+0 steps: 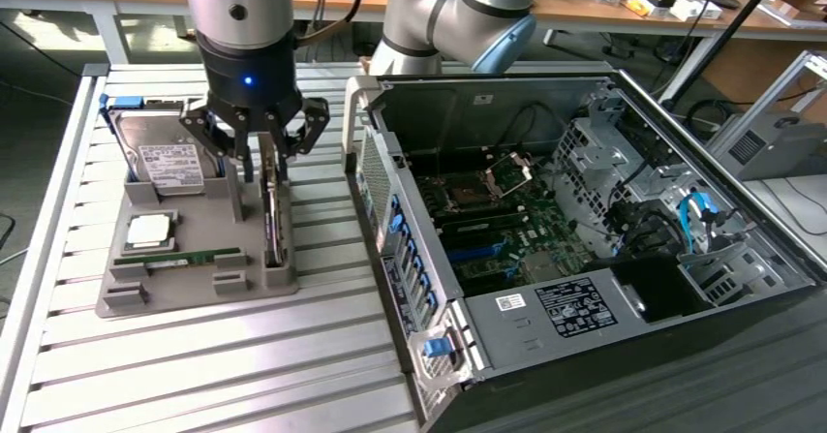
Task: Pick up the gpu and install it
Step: 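Pick up the gpu and move the gpu toward the slot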
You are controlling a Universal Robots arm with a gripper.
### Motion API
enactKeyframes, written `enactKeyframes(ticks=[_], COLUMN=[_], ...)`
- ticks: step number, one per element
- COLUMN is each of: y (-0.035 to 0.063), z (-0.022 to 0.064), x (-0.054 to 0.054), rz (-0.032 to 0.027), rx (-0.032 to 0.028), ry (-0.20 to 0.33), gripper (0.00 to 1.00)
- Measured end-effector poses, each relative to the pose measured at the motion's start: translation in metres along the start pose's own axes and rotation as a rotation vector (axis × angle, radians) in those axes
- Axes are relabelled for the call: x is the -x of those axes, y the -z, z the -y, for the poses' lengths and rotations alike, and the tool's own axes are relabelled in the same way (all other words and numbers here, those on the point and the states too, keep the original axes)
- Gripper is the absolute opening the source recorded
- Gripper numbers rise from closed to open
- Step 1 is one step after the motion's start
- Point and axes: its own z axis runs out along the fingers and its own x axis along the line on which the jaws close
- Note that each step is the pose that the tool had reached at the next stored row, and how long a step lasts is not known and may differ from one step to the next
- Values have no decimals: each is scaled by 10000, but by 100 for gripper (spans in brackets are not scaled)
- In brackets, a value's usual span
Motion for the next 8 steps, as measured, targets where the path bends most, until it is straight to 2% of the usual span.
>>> enactKeyframes(ticks=[8], y=[-28], z=[1], x=[-1], rz=[0], rx=[0], ry=[0], gripper=[42])
